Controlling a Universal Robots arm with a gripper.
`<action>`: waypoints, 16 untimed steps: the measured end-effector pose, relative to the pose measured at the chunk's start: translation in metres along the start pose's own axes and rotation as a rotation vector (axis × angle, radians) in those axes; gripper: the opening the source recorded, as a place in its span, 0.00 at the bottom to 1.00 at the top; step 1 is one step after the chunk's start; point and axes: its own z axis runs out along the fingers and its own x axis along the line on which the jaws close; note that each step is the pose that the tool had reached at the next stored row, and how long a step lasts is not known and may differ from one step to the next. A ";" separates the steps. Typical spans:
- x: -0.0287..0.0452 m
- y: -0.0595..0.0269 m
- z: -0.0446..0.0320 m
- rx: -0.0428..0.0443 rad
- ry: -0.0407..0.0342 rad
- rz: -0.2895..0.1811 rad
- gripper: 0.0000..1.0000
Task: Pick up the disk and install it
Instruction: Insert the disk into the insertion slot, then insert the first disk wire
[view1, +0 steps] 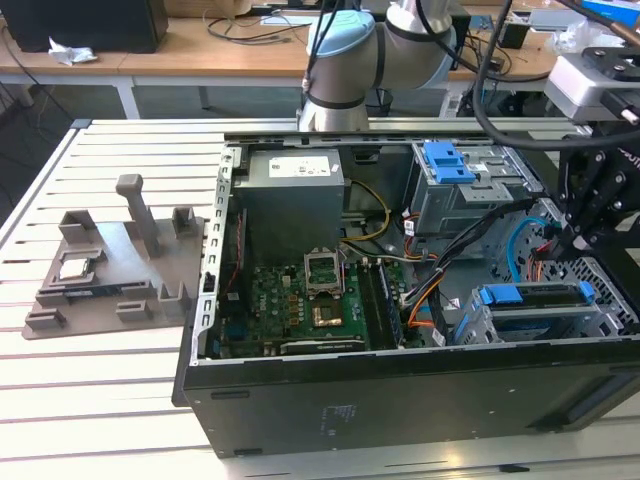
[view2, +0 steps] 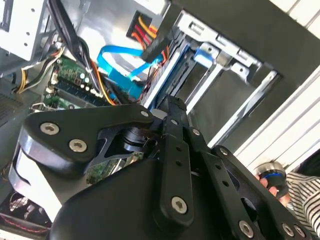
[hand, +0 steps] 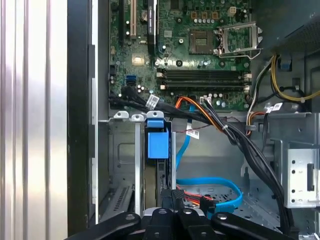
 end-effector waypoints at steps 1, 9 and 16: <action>-0.0001 -0.0024 0.0013 -0.0002 0.0000 0.000 0.11; -0.0002 -0.0112 0.0055 -0.0005 0.0005 0.000 0.11; -0.0002 -0.0118 0.0054 -0.0005 0.0005 0.000 0.11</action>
